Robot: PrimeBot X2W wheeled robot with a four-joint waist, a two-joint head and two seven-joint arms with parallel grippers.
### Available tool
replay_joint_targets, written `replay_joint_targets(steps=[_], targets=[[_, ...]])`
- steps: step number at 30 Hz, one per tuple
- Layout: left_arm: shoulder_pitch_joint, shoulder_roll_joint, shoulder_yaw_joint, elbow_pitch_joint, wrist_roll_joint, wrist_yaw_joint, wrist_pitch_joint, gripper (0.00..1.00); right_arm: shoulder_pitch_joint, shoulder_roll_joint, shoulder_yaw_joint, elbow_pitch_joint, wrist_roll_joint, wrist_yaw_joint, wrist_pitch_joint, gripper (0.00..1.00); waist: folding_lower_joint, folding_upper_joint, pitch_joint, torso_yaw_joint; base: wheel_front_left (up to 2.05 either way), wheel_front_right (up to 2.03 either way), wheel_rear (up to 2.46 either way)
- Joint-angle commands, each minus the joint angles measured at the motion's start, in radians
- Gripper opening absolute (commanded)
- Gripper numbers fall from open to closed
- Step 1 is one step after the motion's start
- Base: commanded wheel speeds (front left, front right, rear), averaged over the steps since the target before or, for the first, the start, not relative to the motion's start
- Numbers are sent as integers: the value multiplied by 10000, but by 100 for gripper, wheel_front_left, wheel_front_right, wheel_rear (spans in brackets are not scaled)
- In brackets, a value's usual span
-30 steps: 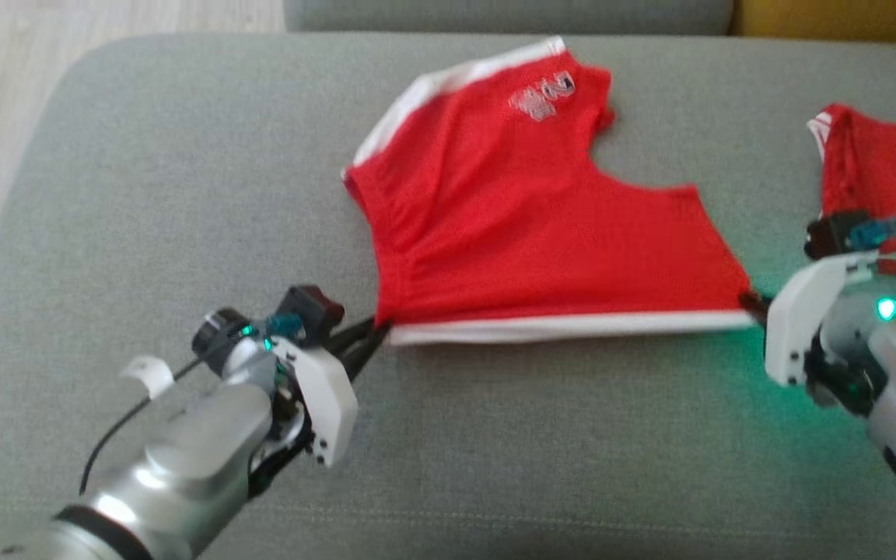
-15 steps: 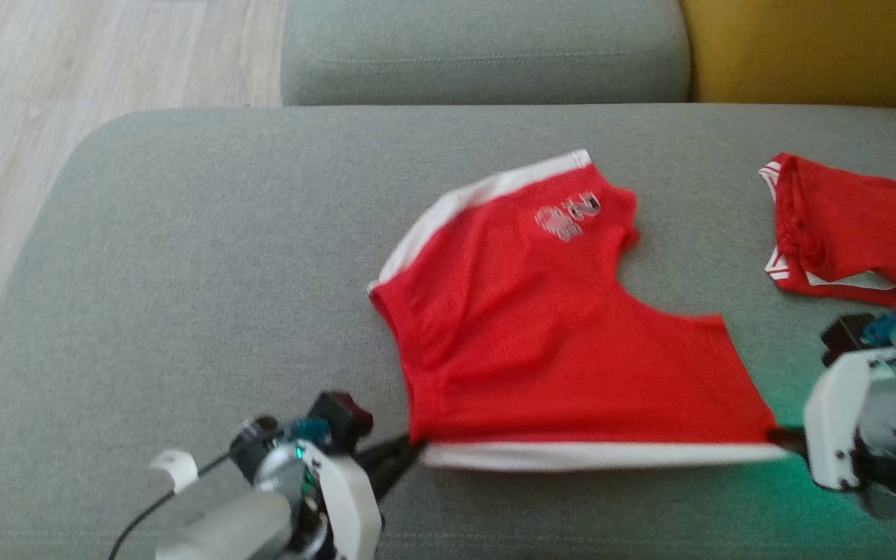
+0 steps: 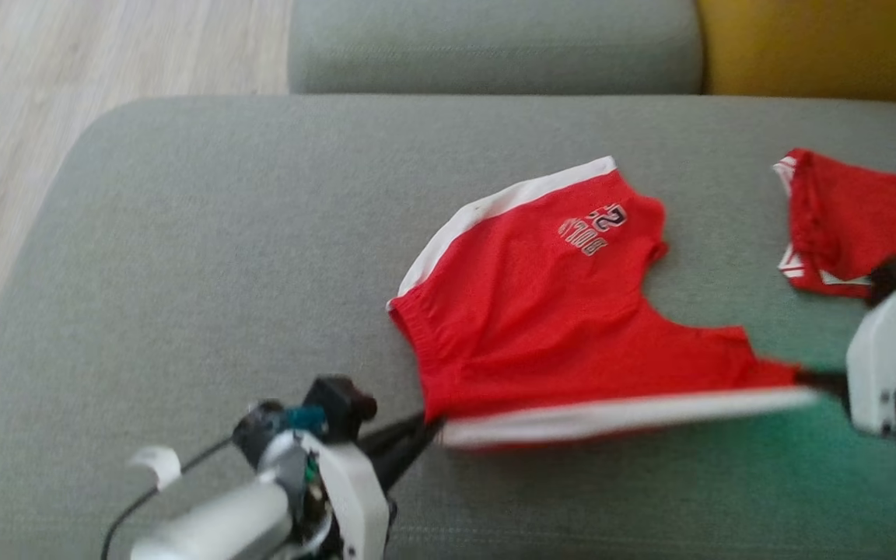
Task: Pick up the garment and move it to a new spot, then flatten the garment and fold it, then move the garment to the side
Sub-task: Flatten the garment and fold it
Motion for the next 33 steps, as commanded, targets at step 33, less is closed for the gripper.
replay_joint_targets(steps=[33], targets=[[-4211, -2348, 1862, 2744, 32, -757, -1366, 0, -6072, 1671, -2726, 2477, -3837, 65, 400, 0, 1, -1, 3900, 2853, 0, 0, 0]])
